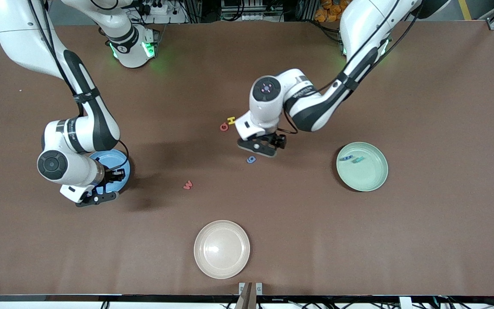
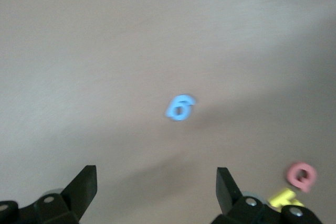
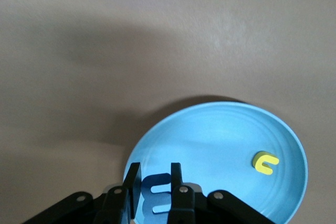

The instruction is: Sort upper and lower case letters into plates

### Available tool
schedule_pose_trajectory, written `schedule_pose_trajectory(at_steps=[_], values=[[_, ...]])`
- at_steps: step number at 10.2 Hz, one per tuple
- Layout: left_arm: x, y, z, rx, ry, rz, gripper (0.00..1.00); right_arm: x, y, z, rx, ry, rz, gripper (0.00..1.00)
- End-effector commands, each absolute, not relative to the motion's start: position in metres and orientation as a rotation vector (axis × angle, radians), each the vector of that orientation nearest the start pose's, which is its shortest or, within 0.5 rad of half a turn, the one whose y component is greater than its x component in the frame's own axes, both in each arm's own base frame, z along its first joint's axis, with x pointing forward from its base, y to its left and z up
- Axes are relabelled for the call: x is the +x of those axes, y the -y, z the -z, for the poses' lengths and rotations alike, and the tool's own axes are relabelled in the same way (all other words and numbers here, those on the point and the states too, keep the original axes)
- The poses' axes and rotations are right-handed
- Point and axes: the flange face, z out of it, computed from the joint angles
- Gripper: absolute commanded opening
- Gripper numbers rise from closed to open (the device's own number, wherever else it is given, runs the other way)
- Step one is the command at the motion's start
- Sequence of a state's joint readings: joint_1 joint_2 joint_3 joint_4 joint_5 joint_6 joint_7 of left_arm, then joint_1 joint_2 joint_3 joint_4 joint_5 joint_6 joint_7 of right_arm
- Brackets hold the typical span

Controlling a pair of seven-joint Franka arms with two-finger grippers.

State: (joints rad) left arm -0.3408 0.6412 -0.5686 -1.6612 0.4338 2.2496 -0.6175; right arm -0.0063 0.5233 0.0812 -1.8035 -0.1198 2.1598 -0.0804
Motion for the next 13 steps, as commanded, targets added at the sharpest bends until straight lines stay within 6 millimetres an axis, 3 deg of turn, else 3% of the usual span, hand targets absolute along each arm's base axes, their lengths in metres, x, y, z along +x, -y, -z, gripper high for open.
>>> schedule_pose_trajectory(at_steps=[1,2,3,4,5,7,9,10,12,13], values=[[0.452,0.546,-0.273,-3.057,-1.096,0.214,1.00,0.617,-0.018,-0.242,-3.146,0.333,-0.286,0.00],[0.443,0.557,-0.270,-3.033,-1.216,0.239,1.00,0.614,-0.012,-0.240,-3.145,0.321,-0.298,0.03],[0.433,0.569,-0.265,-3.014,-1.318,0.268,1.00,0.613,-0.006,-0.239,-3.146,0.309,-0.303,0.67],[0.414,0.585,-0.265,-2.993,-1.407,0.301,1.00,0.614,-0.001,-0.240,-3.147,0.294,-0.304,1.00],[0.398,0.594,-0.265,-2.980,-1.433,0.293,1.00,0.615,0.000,-0.240,-3.150,0.277,-0.301,1.00],[0.393,0.593,-0.256,-2.869,-1.610,0.285,1.00,0.616,0.008,-0.242,-3.152,0.252,-0.292,1.00],[0.388,0.579,-0.236,-2.699,-1.827,0.234,1.00,0.617,0.009,-0.241,-3.152,0.252,-0.287,1.00],[0.391,0.567,-0.226,-2.655,-1.874,0.199,1.00,0.617,0.011,-0.241,-3.152,0.250,-0.284,1.00],[0.370,0.579,-0.205,-2.615,-1.929,0.156,1.00,0.616,0.017,-0.238,-3.150,0.240,-0.289,1.00],[0.370,0.577,-0.201,-2.602,-1.930,0.149,1.00,0.616,0.019,-0.237,-3.149,0.236,-0.292,1.00]])
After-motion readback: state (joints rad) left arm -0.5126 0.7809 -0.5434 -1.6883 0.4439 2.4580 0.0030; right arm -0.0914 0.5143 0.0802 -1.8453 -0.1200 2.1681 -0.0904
